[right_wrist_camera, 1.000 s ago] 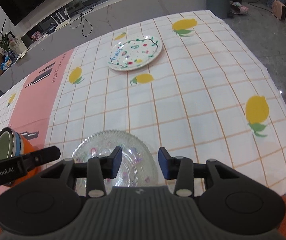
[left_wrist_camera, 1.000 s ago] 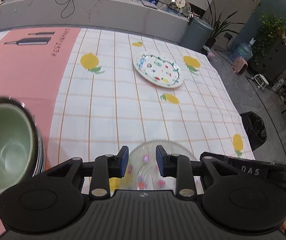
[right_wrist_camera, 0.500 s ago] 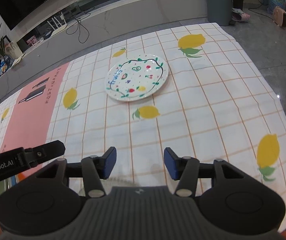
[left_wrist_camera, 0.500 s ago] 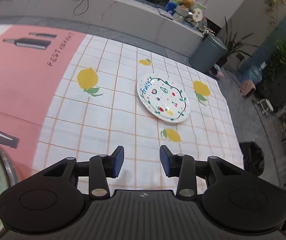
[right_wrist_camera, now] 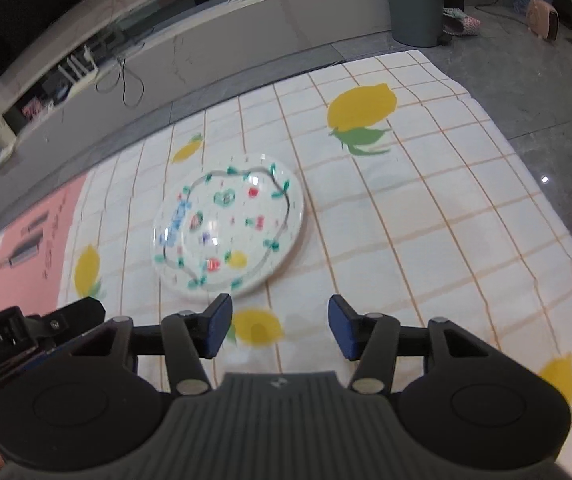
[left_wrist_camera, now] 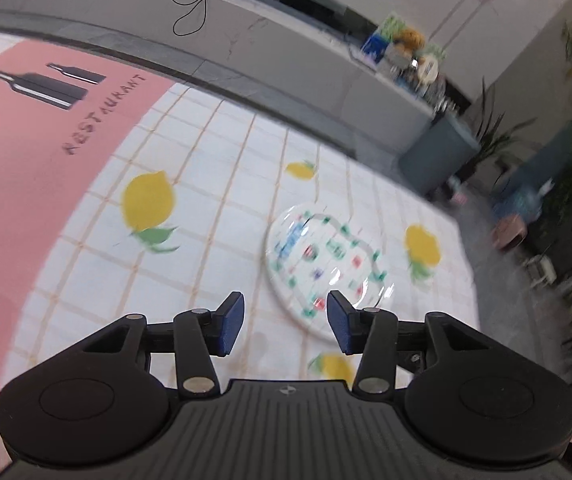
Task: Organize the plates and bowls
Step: 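Move both grippers to the white 'Fruity' painted plate, then close both grippers on the 'Fruity' plate rim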
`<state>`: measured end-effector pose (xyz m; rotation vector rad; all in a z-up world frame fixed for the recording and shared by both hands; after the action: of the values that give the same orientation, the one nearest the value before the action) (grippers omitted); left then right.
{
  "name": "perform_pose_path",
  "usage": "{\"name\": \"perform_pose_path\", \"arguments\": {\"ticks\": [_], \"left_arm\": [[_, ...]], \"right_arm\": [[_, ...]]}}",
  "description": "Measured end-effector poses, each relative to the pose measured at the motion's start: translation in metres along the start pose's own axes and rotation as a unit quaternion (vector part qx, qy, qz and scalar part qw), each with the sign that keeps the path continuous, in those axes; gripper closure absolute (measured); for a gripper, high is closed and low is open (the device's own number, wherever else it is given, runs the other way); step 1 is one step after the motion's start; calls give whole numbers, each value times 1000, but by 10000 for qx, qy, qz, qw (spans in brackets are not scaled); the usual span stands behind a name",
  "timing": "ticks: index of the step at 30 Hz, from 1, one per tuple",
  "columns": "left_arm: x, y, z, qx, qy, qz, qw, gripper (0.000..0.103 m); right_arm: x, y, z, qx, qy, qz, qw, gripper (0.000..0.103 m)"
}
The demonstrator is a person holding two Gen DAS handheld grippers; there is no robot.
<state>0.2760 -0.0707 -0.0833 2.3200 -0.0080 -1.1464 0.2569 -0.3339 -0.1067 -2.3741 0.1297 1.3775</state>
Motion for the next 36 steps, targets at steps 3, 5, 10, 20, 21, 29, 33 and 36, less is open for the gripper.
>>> {"name": "perform_pose_path", "arguments": {"ticks": [3, 5, 10, 20, 21, 29, 33, 36], "left_arm": [[15, -6, -8, -270, 58, -39, 9996, 48], [27, -11, -13, -381, 46, -112, 9992, 48], [54, -17, -18, -507, 3, -178, 9986, 48], [81, -19, -23, -482, 92, -168, 9987, 59], [82, -19, -23, -489, 89, -133, 9987, 64], [90, -12, -21, -271, 5, -57, 9996, 89], [88, -13, -22, -335, -66, -122, 9993, 91], [81, -14, -21, -339, -36, -114, 9994, 91]], "right_arm": [[11, 4, -15, 144, 68, -12, 9999, 50], [19, 6, -23, 187, 95, 23, 9998, 50], [39, 11, -36, 285, 68, 59, 9996, 51], [63, 28, -50, 468, 121, -125, 9988, 65], [63, 30, -50, 512, 138, -176, 9984, 66], [68, 29, -47, 746, 45, -533, 9958, 89], [67, 28, -46, 712, 26, -446, 9965, 93], [64, 29, -42, 746, -38, -509, 9959, 93]]}}
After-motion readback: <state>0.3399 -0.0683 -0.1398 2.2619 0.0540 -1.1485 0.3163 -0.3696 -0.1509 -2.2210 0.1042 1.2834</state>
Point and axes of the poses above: each gripper's, at about its wrist camera, not at the fingertips, and x roughly the way its jaws point, y to its right, z to its underside, the point moved 3 cm from there along x, roughly the way its jaws point, and after that the axes turned 2 degrees about -x, right-handed, at the moved point
